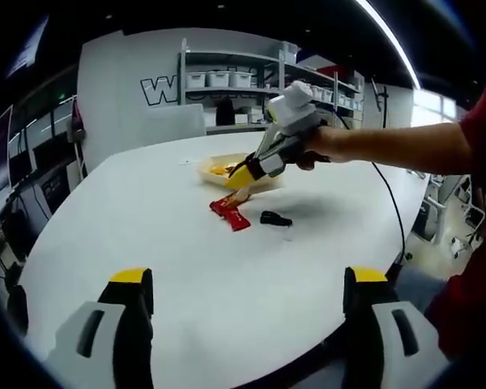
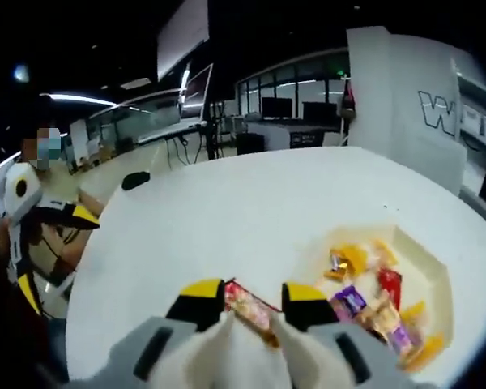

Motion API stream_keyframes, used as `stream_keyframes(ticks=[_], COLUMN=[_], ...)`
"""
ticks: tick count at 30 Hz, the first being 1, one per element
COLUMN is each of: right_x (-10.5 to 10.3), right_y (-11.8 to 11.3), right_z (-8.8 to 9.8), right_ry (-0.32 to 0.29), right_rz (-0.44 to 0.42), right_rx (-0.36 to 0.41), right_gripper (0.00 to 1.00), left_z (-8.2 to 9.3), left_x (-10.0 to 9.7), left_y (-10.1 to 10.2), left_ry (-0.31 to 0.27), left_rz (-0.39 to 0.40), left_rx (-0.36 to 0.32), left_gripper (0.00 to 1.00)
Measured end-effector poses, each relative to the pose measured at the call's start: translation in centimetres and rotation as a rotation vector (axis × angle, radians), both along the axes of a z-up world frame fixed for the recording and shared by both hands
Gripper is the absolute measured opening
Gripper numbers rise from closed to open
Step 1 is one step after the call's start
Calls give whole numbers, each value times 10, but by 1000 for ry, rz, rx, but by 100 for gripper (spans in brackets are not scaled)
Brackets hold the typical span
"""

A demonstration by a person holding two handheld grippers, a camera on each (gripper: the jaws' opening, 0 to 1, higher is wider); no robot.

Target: Place the target food into the container with the food tongs after gripping and lifting it, then release it inside without dropping or visibly crushing the food.

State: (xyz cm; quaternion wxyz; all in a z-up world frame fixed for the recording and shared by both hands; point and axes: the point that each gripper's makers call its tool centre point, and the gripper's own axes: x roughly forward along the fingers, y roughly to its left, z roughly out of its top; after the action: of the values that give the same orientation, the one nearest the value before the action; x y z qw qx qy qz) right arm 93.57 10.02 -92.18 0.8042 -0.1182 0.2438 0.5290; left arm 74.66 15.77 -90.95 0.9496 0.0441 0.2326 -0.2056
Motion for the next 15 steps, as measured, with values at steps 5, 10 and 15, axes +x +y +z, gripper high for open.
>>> stream_keyframes(ticks=[5, 10, 15], right_x=[-9, -18, -21], right_y=[-5, -9, -14], right_z=[-1, -1, -3], right_ry=[23, 48, 79], right_rz=[-2, -4, -13], right_rx=[-10, -9, -13], right_gripper=[21, 21, 21], left_z=[0, 0, 2], left_x=[-2, -4, -8], left_y=[0, -5, -6], left_ry=[-3, -2, -7], left_rz=[-3, -14, -20], left_rx=[2, 7, 14], left_gripper=[95, 95, 95])
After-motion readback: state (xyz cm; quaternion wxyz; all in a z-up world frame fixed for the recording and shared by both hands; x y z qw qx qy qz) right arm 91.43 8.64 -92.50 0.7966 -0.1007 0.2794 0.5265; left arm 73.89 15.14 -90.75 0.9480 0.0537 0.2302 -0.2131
